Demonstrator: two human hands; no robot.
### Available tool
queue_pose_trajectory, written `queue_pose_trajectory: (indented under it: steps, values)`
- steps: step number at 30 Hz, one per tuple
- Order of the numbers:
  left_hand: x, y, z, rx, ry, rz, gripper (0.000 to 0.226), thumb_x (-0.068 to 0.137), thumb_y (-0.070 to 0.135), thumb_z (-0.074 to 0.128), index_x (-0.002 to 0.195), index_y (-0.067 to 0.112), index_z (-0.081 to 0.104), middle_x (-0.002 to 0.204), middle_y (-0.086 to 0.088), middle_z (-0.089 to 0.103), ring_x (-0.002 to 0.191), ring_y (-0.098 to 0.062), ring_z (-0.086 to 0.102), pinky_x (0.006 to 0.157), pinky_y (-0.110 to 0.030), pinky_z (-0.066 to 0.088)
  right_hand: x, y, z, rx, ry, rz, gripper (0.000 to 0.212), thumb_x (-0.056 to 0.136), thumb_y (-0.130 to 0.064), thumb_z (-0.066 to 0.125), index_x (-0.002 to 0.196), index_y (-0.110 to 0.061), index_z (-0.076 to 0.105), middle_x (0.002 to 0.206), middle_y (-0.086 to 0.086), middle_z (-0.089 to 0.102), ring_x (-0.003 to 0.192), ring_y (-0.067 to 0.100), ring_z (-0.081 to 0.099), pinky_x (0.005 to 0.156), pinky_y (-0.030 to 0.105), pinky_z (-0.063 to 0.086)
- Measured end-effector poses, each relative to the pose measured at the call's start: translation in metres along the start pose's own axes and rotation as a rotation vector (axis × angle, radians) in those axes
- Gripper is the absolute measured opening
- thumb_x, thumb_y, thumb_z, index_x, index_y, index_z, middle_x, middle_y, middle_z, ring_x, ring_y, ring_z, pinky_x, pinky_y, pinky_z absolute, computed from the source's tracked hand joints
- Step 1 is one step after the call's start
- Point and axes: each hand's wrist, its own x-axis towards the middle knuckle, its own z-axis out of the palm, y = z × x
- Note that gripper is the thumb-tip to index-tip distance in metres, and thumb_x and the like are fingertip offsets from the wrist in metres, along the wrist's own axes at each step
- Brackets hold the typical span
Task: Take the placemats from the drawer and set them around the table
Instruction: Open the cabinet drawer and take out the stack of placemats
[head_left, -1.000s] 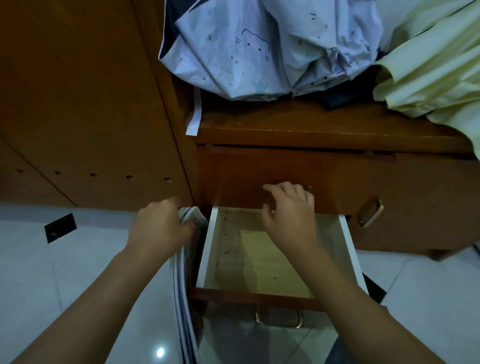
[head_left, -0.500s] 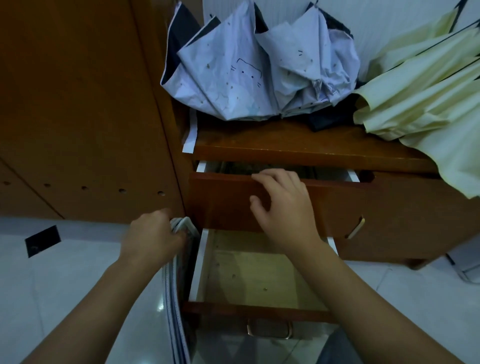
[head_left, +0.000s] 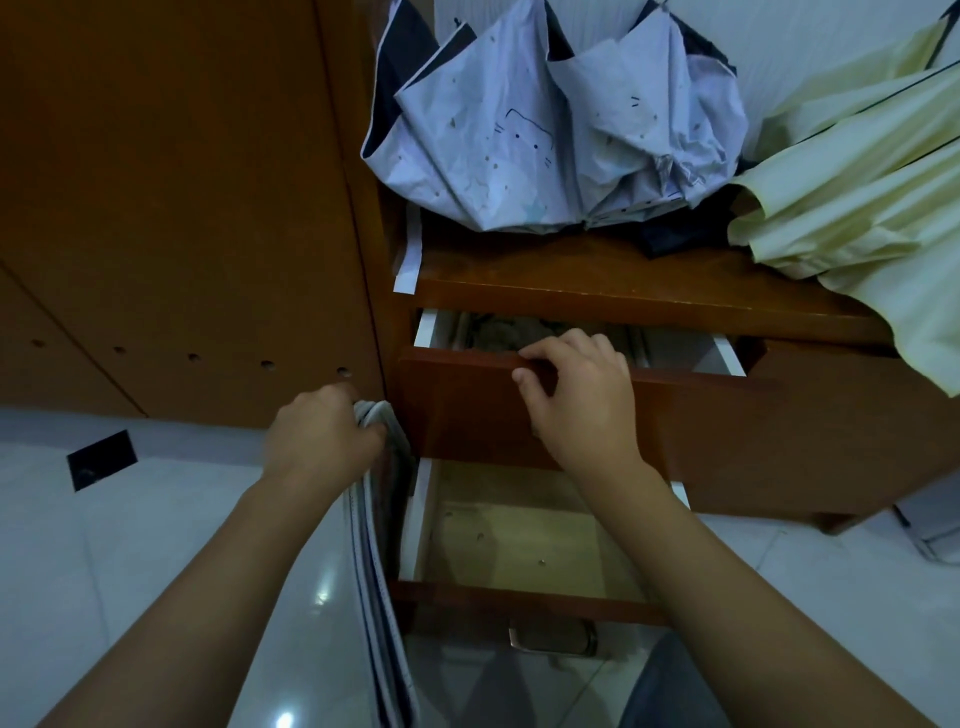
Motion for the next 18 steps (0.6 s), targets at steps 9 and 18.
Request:
queue_pose_trajectory:
  steps: [9,18]
  values:
    - [-0.008,0.002,0.002,0.017,-0.024,0.045,0.016,0.084,0.027,0.065,0.077,0.017,0.055,0.066,0.001,0.055,0.058,-0.015,0.053,0.049,-0.025,0.039,-0.030,-0.017,-0.039,0.013,-0.185,-0.057,0.021,0.088,-0.046,0.060,0.102,-0.031,0.062,0.095,-0.016,0.052,0.091,0.002,0.041,0.081,0.024,0.037]
    - [-0.002,-0.017,0.000,0.017,0.016,0.013,0.031,0.086,0.037,0.067,0.070,0.019,0.048,0.066,0.000,0.053,0.056,-0.015,0.049,0.046,-0.026,0.030,-0.023,-0.020,-0.051,0.025,-0.311,-0.084,0.021,0.084,-0.054,0.063,0.091,-0.034,0.061,0.087,-0.019,0.051,0.085,0.000,0.045,0.066,0.009,0.028]
